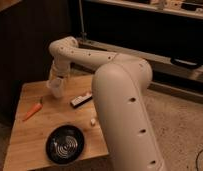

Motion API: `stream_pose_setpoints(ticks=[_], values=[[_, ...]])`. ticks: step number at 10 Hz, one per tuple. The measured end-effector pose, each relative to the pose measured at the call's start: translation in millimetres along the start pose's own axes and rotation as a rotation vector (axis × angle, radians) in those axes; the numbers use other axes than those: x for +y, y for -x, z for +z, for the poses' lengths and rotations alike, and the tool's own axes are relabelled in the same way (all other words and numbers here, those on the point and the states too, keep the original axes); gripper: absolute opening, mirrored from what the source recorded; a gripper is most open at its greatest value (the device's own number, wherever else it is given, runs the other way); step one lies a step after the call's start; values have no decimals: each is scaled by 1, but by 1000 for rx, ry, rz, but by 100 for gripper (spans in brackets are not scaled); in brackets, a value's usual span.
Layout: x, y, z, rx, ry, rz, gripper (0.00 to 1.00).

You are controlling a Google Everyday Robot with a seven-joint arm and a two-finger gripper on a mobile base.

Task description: Place the ceramic cup in the ceramic bowl

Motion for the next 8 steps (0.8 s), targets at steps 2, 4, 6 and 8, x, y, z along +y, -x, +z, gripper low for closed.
stream_pose_setpoints(ticks=[2,4,6,8], values=[[-13,30,15,-25,2,0,65],[-22,38,27,-26,14,7,65],[-28,30,26,-9,20,9,65],[-34,18,20,5,13,0,65]])
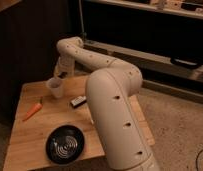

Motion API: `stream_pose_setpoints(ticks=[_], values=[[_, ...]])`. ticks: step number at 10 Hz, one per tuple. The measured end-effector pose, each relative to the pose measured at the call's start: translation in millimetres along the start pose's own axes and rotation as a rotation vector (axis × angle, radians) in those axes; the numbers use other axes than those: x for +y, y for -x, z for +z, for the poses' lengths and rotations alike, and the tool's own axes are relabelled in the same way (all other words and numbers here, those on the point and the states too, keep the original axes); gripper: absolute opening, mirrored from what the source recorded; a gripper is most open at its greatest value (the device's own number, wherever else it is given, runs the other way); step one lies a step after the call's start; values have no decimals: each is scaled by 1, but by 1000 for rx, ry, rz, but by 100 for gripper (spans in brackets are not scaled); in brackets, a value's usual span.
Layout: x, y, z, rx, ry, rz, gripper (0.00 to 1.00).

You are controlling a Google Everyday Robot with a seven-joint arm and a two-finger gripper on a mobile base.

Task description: Place the ceramic cup in the ceramic bowl

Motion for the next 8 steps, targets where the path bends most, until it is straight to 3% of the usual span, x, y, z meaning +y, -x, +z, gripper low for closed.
stream_pose_setpoints(ticks=[8], values=[[18,-19,31,55,-25,-26,65]])
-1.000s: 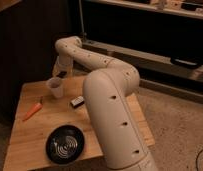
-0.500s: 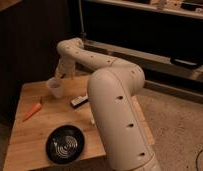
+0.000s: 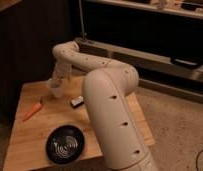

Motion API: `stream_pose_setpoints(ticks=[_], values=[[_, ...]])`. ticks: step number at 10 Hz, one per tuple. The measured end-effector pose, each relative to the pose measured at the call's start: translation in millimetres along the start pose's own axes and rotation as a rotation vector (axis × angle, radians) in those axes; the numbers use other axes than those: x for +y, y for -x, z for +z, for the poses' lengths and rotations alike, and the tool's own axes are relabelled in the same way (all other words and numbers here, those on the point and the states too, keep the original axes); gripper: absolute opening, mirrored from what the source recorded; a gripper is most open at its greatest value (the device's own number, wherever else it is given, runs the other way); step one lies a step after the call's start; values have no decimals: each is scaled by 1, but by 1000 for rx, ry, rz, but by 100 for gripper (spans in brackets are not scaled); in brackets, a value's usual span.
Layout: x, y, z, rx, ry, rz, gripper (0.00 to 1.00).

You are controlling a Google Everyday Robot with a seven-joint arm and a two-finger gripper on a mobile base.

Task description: Place the ceramic cup in the ceramic bowl

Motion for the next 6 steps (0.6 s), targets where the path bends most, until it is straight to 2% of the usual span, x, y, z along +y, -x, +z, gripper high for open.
stream_pose_setpoints(ticks=[6], values=[[2,-4,13,15,-26,-2,65]])
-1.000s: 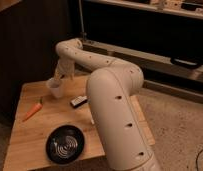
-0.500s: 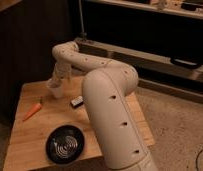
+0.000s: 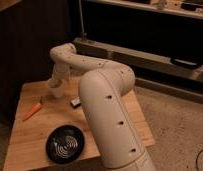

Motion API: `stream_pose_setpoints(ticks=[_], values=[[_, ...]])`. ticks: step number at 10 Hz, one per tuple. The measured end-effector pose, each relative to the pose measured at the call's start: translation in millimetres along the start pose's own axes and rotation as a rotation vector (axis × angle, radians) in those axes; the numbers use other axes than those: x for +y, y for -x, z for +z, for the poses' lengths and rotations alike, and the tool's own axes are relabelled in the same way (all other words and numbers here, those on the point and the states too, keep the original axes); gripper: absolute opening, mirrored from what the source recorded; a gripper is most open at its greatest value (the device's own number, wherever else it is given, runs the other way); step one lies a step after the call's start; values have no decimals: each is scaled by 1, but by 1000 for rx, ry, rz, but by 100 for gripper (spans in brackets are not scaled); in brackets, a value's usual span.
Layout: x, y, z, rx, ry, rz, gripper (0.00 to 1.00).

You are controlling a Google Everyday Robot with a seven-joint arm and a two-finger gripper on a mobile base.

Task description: Place the ceramic cup in the ceramic bowl

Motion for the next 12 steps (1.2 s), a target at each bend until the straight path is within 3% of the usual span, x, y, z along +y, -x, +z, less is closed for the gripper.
stream_pose_setpoints(ticks=[2,4,7,9,12], values=[[0,2,3,9,-8,3,64],[8,1,29,52,-18,-11,47],[8,-2,41,37,-14,-19,14],[2,-4,21,2,-11,-15,1],[-9,-27,-56,-38,19,-32,0]])
